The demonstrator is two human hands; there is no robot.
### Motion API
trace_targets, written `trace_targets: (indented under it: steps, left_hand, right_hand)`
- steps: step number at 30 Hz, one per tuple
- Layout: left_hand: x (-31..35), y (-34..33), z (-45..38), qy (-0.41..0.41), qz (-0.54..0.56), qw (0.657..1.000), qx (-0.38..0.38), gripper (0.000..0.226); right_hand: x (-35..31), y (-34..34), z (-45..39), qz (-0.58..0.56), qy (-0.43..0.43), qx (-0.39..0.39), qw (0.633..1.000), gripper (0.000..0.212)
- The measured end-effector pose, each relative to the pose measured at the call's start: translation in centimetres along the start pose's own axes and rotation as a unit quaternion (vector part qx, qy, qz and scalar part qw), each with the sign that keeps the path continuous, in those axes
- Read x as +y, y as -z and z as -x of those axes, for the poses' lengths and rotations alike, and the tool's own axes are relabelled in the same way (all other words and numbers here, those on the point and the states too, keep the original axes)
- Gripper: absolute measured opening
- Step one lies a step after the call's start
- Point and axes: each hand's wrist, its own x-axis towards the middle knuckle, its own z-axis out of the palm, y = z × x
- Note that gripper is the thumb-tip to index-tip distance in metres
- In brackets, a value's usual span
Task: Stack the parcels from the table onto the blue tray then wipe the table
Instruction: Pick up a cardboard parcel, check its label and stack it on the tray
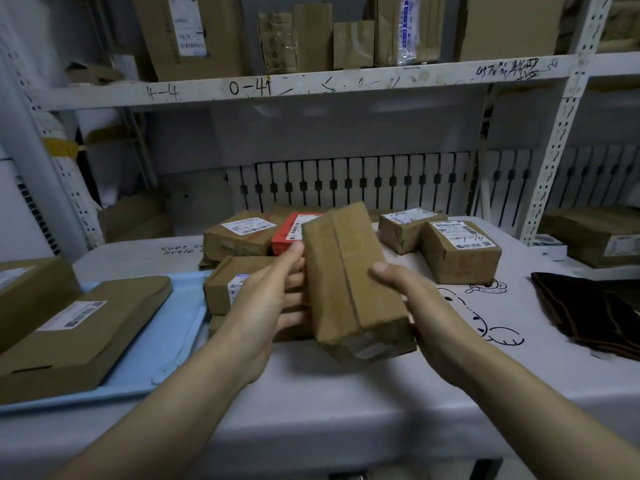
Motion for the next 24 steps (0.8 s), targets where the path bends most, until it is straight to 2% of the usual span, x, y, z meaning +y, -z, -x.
trace_targets:
  steps: [1,2,5,7,11,14,19,24]
  left_hand:
    - [0.1,-0.1,0.0,-0.012,0.009,1.000,0.005,0.040]
    - [0.2,-0.2,0.0,-0.026,0.014,1.000,0.008,0.038]
    - [0.5,-0.9,0.3,-0.076,0.016,0.997,0.000,0.031]
    - [0.6,-1.3,0.7,-0.114,-0.015,0.993,-0.018,0.028]
    - [0.8,-1.7,1.3,-0.165,-0.043,0.985,-0.034,0.025]
    - [0.7,-1.6,1.5,-0.190,-0.051,0.981,-0.007,0.021]
    - [0.5,-0.9,1.2,-0.184,-0.045,0.980,0.055,0.022]
    - [0.7,-0.9,1.1,-0.189,-0.027,0.980,0.053,0.022]
  right_hand:
    - [0.2,0.2,0.0,-0.067,-0.026,-0.012,0.997,0.041]
    - [0.5,0.4,0.0,-0.133,-0.050,-0.030,0.989,0.036]
    - [1.4,1.2,-0.1,-0.317,-0.103,-0.083,0.939,0.045]
    - [2.0,1.5,0.0,-0.378,-0.118,-0.109,0.912,0.046]
    - [2.9,1.6,-0.1,-0.408,-0.095,-0.146,0.896,0.055]
    - [3.2,1.6,-0.3,-0.420,-0.082,-0.145,0.892,0.060]
    - [3.5,1.8,-0.5,-0.423,-0.079,-0.144,0.891,0.055]
    - [3.6,1.8,-0.7,-0.436,-0.071,-0.153,0.884,0.057]
